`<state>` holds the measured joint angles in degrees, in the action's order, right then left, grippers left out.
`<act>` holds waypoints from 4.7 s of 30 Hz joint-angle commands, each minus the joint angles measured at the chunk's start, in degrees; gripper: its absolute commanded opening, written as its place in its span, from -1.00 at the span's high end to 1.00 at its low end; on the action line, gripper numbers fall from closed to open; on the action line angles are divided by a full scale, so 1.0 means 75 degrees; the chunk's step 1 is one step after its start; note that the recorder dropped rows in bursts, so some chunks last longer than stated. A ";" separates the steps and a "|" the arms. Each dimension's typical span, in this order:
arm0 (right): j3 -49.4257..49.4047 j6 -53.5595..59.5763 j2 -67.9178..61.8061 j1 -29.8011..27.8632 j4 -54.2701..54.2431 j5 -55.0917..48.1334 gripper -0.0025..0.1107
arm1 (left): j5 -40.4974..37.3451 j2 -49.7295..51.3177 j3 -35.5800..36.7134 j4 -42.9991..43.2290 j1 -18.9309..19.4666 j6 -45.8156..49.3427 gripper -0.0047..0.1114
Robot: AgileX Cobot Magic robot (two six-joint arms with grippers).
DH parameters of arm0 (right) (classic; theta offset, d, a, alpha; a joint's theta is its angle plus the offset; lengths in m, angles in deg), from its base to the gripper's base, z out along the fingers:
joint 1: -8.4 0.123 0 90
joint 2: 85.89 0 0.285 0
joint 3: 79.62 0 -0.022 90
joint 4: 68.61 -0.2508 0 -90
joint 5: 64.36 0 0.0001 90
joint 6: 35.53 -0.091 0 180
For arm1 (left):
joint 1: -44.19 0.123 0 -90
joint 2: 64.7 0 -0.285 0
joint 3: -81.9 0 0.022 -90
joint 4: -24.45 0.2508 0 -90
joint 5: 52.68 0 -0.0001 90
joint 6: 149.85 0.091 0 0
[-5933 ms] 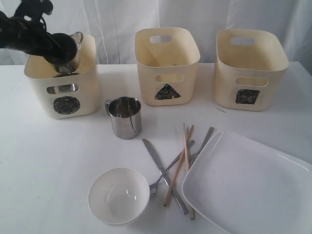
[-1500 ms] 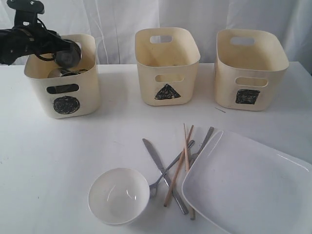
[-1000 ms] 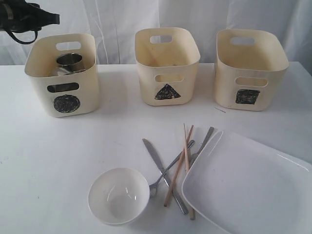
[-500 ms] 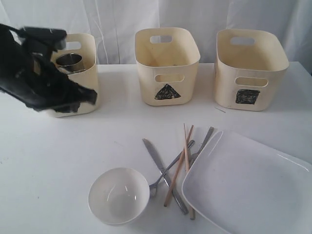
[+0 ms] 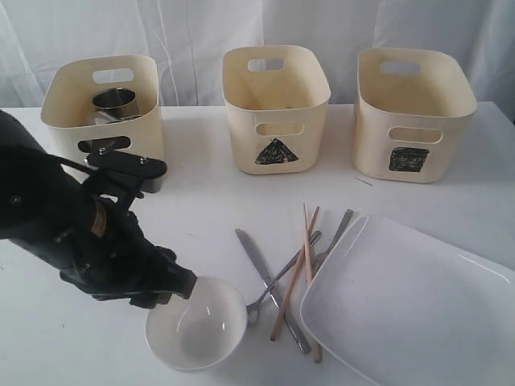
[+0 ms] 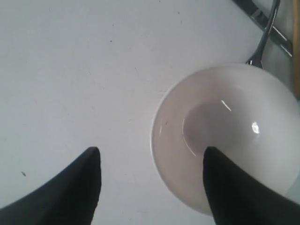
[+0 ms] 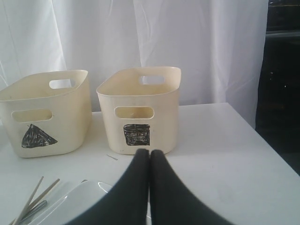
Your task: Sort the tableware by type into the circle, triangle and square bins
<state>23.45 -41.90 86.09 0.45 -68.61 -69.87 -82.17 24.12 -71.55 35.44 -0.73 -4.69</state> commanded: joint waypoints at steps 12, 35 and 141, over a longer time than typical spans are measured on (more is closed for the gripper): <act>-0.0039 0.0015 0.0031 0.0014 0.0000 0.0103 0.96 | 0.1220 0.0401 0.0670 -0.0144 -0.0048 -0.0161 -0.22; -0.0039 0.0015 0.0031 0.0014 0.0000 0.0104 0.96 | 0.1647 0.1638 0.0670 -0.0350 -0.0048 -0.0176 0.25; -0.0039 0.0015 0.0031 0.0014 0.0000 0.0117 0.96 | 0.3420 -0.4900 0.2858 -0.0372 0.1081 0.2239 0.19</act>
<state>23.45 -41.90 86.09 0.45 -68.61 -69.87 -57.98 -6.53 -54.55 32.90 7.67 12.43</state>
